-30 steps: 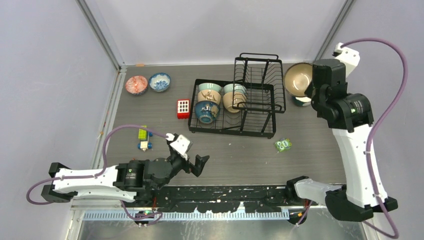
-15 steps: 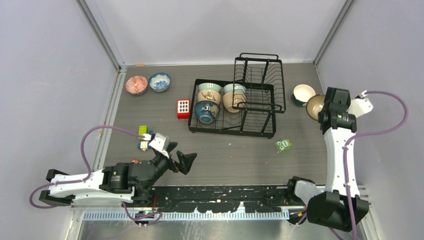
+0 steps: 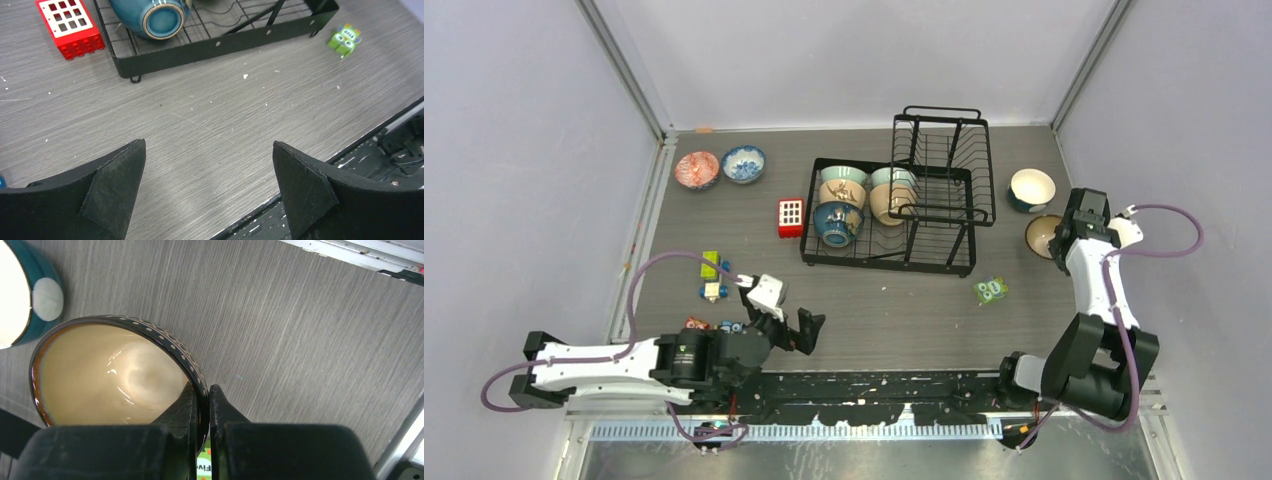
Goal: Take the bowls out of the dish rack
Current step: Place the bowl at the center of the board.
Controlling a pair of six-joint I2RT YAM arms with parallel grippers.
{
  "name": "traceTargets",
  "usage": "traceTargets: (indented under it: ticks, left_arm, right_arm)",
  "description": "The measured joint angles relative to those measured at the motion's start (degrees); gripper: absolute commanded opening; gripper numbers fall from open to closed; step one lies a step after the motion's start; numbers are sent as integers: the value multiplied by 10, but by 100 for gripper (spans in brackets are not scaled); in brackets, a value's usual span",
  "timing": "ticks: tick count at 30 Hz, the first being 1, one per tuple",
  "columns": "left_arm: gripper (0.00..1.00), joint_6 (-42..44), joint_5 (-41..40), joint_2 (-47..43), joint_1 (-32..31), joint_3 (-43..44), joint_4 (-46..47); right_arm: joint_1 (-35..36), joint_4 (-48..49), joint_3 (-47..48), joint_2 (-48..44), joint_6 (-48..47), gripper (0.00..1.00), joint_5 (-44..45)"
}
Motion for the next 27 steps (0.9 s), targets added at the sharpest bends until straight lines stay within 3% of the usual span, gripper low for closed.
traceTargets:
  ticks: [17,27]
  left_arm:
    - [97,-44,5,78,0,-14,39]
    - [95,-90,5,61,0,-22,31]
  right_arm:
    - [-30,99,-7,136,2,1,-42]
    - [-39,119,-1,176,2,1,-49]
